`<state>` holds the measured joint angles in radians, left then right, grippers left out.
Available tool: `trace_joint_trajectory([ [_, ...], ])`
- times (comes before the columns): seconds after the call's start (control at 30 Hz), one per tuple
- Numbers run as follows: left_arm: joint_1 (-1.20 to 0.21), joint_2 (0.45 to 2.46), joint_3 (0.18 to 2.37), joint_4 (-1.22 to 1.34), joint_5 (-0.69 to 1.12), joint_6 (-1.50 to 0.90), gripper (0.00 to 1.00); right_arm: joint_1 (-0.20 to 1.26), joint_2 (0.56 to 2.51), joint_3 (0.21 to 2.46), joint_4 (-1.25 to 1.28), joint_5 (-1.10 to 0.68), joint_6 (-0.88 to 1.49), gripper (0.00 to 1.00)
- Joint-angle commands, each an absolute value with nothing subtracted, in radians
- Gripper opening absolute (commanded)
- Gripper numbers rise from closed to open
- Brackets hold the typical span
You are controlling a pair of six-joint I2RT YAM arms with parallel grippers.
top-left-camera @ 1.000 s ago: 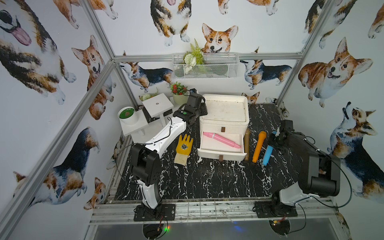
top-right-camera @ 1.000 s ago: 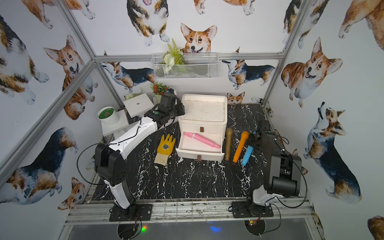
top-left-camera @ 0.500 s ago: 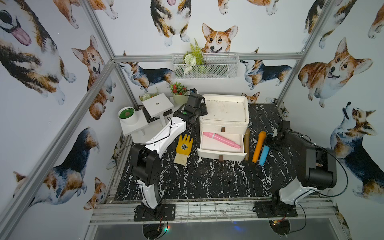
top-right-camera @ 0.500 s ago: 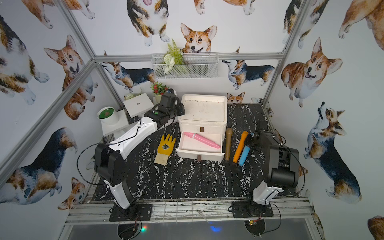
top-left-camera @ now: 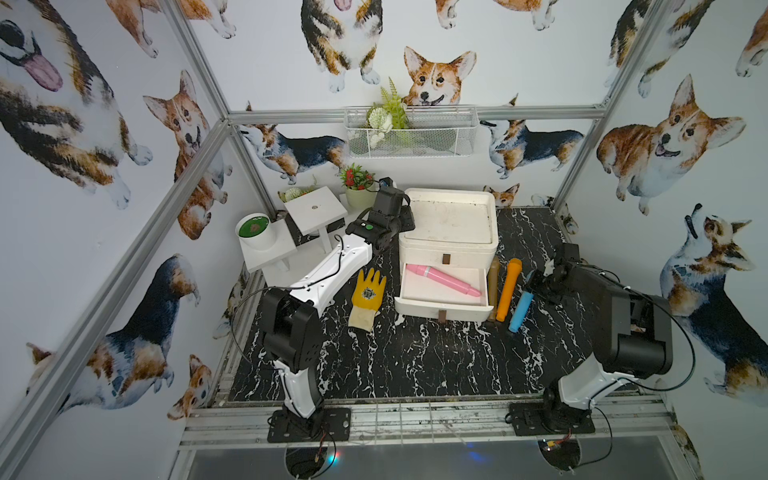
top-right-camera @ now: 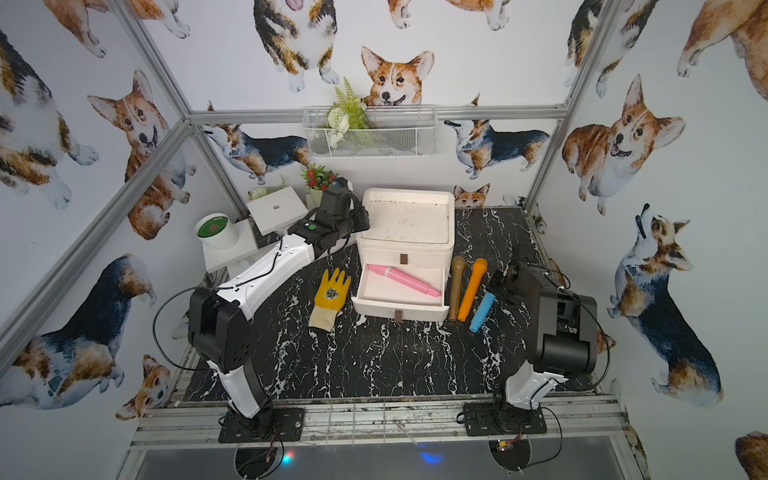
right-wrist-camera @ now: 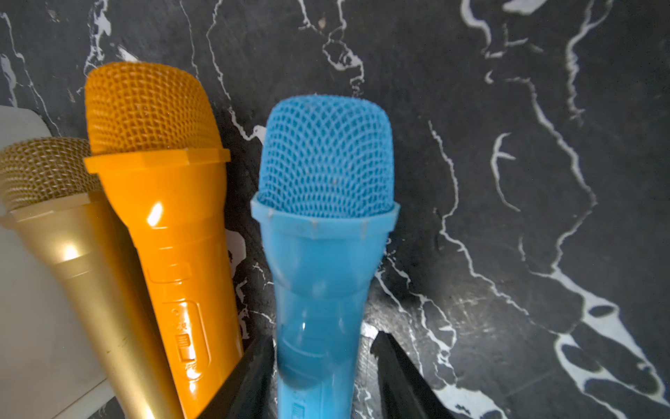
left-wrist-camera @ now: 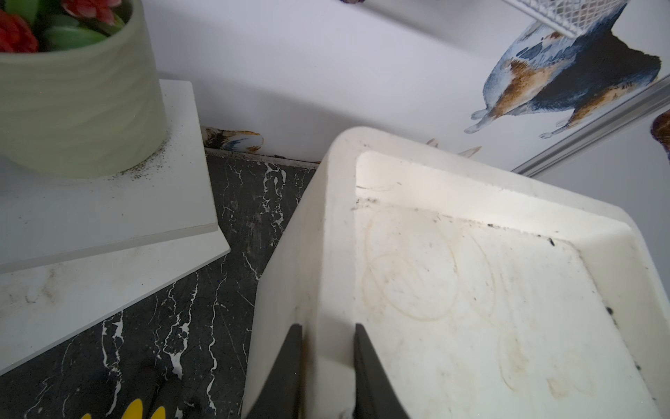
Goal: Take the microphone out of the drawer
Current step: Place the microphone at the center of the board, then pick up the microphone from the drawer.
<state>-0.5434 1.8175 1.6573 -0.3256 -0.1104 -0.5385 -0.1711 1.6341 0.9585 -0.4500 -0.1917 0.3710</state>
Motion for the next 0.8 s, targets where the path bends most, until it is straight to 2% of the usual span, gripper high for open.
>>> trace_joint_trajectory([
  [0.0, -0.544, 1.828, 1.635, -0.622, -0.047, -0.627, 0.06, -0.172, 1.622, 0.960, -0.433, -0.199, 0.378, 0.52],
  [0.43, -0.544, 1.823, 1.628, -0.617, -0.048, -0.627, 0.05, -0.172, 1.548, 0.969, -0.465, -0.192, 0.373, 0.52],
  [0.77, -0.545, 1.824, 1.621, -0.603, -0.042, -0.631, 0.05, -0.172, 1.359, 0.954, -0.475, -0.262, 0.344, 0.52],
])
